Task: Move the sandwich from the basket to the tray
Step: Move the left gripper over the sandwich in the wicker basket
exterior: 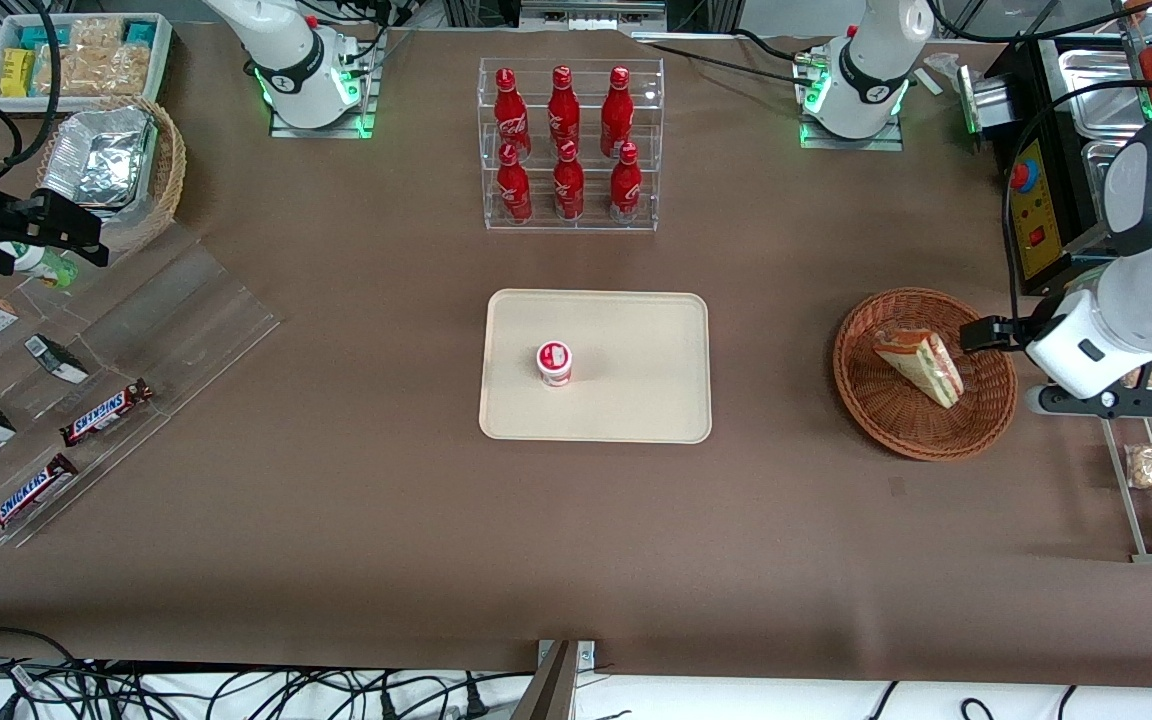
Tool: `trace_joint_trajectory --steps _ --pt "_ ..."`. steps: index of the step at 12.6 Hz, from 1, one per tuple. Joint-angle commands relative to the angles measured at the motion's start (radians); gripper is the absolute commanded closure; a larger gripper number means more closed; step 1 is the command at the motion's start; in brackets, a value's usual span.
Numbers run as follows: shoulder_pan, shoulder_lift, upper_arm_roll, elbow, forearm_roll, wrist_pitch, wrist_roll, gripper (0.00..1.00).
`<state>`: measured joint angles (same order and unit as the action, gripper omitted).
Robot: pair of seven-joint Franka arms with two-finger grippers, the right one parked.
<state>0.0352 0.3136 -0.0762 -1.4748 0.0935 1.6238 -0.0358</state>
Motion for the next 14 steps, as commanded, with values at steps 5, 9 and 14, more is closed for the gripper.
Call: trace_joint_trajectory --steps 5,9,14 --pt "-0.001 0.022 -0.007 -0.008 0.025 -0.027 -0.219 0.0" --pt "-0.001 0.015 -0.011 -0.088 0.035 0.004 -0.379 0.0" --pt "-0.011 -0.089 -0.028 -0.391 0.086 0.244 -0.648 0.0"
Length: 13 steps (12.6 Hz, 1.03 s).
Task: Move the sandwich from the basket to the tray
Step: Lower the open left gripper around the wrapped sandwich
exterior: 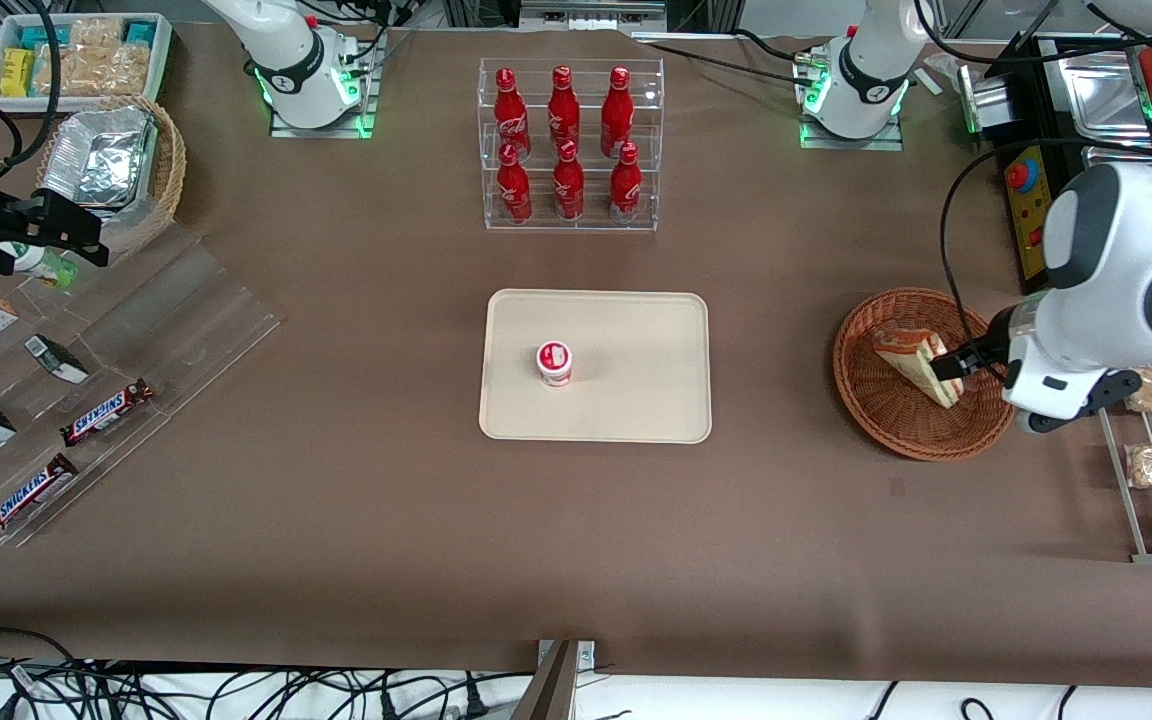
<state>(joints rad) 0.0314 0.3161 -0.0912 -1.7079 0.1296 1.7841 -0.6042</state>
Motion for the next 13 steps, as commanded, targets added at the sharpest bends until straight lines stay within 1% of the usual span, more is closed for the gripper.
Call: trace_joint_trajectory --steps 1,2,5,8,9,11,13 --pt "-0.005 -0.1 -0.024 -0.204 0.067 0.127 -0.118 0.0" --pt "-0.005 -0.101 -0.025 -0.24 0.083 0.165 -0.146 0.0" --pt "-0.005 -0.129 -0.03 -0.352 0.131 0.243 -0.154 0.0" --pt "-0.004 -0.166 -0.03 -0.456 0.142 0.346 -0.155 0.0" --pt "-0.004 -0.169 -0.03 -0.473 0.142 0.372 -0.157 0.0" --pt "0.002 -0.169 -0.03 -0.512 0.194 0.45 -0.178 0.0" --pt "0.005 -0.167 -0.03 -0.521 0.202 0.475 -0.203 0.0"
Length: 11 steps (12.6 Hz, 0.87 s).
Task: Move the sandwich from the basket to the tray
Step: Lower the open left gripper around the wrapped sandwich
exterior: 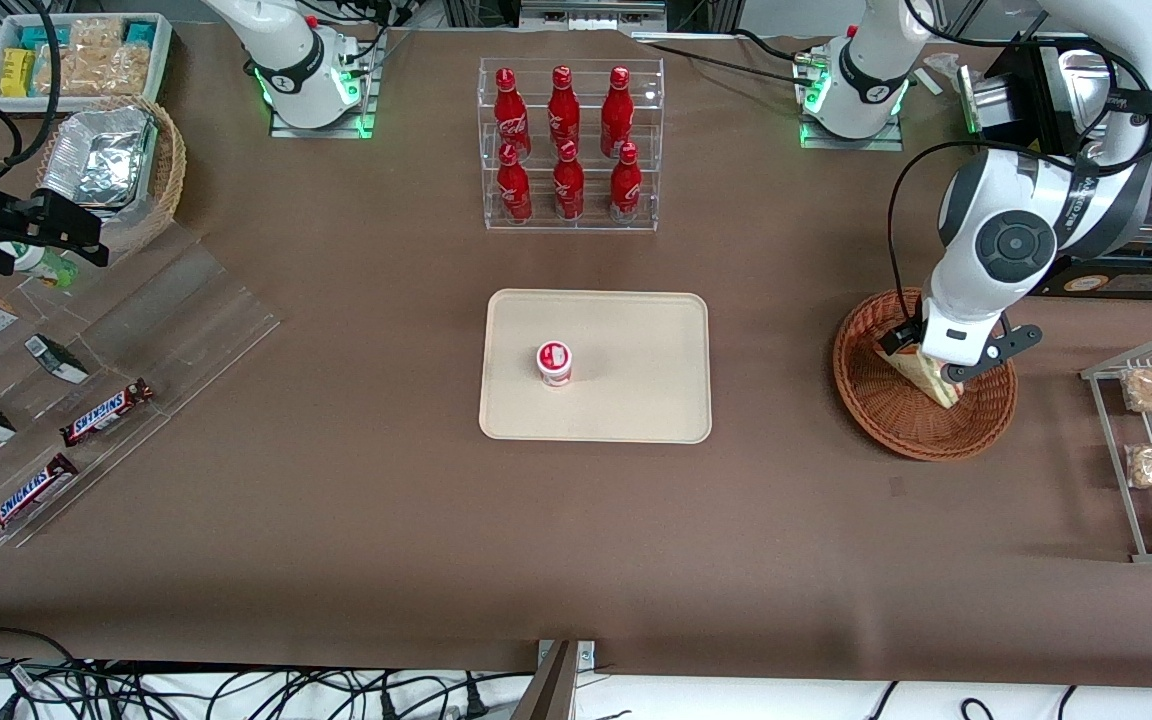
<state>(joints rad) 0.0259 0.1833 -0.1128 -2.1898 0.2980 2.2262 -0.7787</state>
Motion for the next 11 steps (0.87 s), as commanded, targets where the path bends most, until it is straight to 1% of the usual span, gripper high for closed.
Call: trace_joint_trajectory --steps 1,4,6,7,9,11 --pt "0.012 -0.032 -0.008 -0.039 0.053 0.038 -0.034 0.0" --pt "0.035 -0.018 -0.008 -0.071 0.089 0.12 -0.045 0.0" --pt "0.055 -0.002 -0.008 -0.082 0.09 0.182 -0.076 0.0" --pt "0.055 0.013 -0.008 -0.082 0.11 0.202 -0.097 0.0" --pt "0.055 0.039 -0.008 -0.082 0.185 0.211 -0.199 0.0" --pt "0.052 0.059 -0.01 -0.082 0.242 0.213 -0.282 0.0"
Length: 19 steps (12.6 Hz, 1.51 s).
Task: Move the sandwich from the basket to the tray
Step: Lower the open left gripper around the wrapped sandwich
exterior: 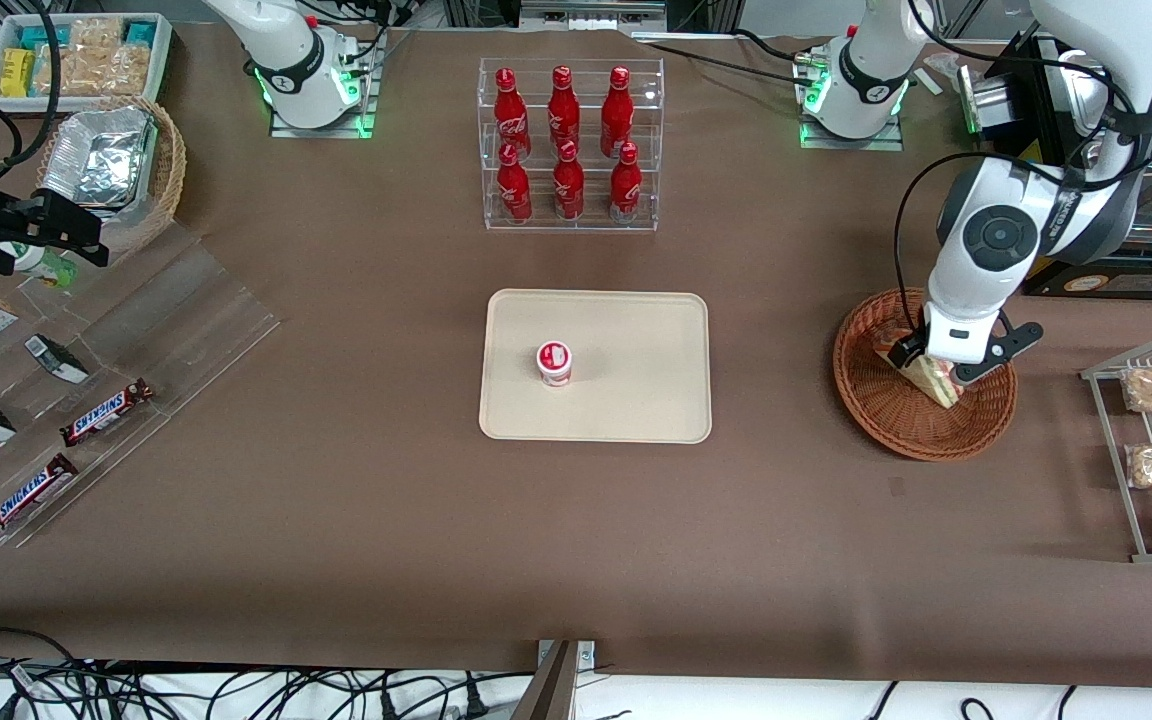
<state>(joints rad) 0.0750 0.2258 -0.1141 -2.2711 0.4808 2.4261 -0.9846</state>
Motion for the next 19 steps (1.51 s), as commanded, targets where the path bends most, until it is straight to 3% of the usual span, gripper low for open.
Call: trace_joint_trajectory --steps 1,8,9,13,14,19 --pt "0.003 0.02 -0.009 -0.001 0.068 0.013 -0.091 0.0" --pt "-0.003 0.03 -0.01 0.015 0.068 0.024 -0.127 0.0" --pt "-0.003 0.03 -0.01 0.015 0.068 0.022 -0.124 0.03" --pt "-0.007 0.03 -0.01 0.022 0.068 0.021 -0.126 0.48" --pt "-0.007 0.03 -0.012 0.022 0.068 0.021 -0.126 0.54" --pt "-0.007 0.03 -0.012 0.039 0.068 0.019 -0.117 0.58"
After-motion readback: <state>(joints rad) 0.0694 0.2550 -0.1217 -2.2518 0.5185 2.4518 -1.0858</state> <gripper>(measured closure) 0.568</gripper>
